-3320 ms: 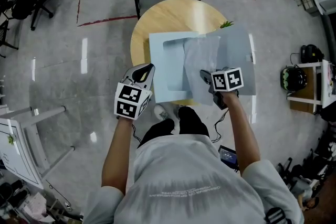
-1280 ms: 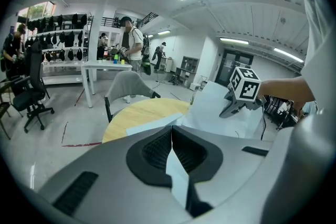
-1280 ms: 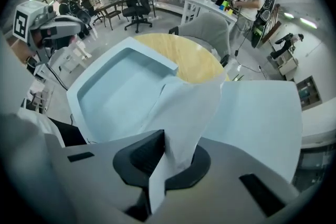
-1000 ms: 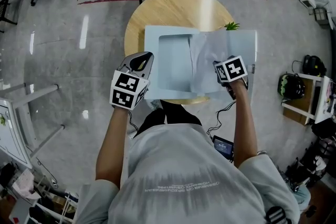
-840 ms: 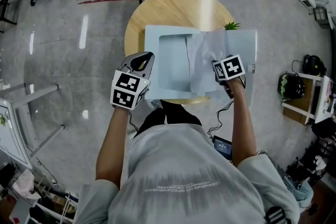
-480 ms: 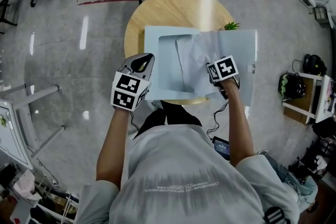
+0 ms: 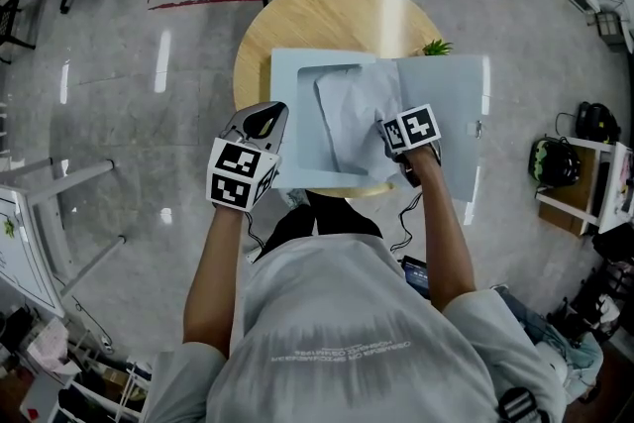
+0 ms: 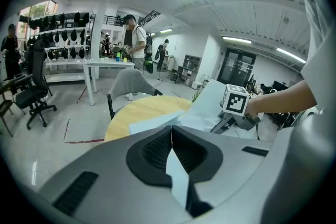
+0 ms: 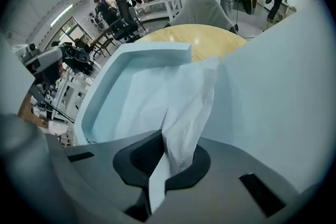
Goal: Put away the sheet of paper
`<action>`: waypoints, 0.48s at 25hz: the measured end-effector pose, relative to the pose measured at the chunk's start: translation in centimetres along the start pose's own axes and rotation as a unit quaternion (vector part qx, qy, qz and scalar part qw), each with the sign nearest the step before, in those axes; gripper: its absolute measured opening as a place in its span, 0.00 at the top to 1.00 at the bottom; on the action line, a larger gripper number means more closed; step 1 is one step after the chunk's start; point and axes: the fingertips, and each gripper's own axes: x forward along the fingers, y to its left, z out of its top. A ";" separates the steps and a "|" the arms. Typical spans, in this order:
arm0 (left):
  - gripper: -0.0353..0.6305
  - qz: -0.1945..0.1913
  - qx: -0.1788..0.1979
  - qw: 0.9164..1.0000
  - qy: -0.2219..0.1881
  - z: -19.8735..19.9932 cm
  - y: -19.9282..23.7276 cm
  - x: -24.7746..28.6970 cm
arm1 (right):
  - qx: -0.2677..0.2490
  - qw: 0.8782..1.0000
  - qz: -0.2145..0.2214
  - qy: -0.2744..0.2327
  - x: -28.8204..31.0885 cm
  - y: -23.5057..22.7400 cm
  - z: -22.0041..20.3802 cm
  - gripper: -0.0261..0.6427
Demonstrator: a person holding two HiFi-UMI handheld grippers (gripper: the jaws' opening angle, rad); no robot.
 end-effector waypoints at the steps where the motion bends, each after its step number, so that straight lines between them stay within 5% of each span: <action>1: 0.92 0.001 0.000 1.000 0.001 0.0 -0.1 0.0 | 0.013 1.000 0.016 -0.009 -0.2 0.2 0.3 0.92; 12: 0.92 0.010 -0.004 1.000 0.005 -0.3 0.0 -0.1 | 0.100 0.988 0.107 -0.053 -0.2 1.6 1.7 0.92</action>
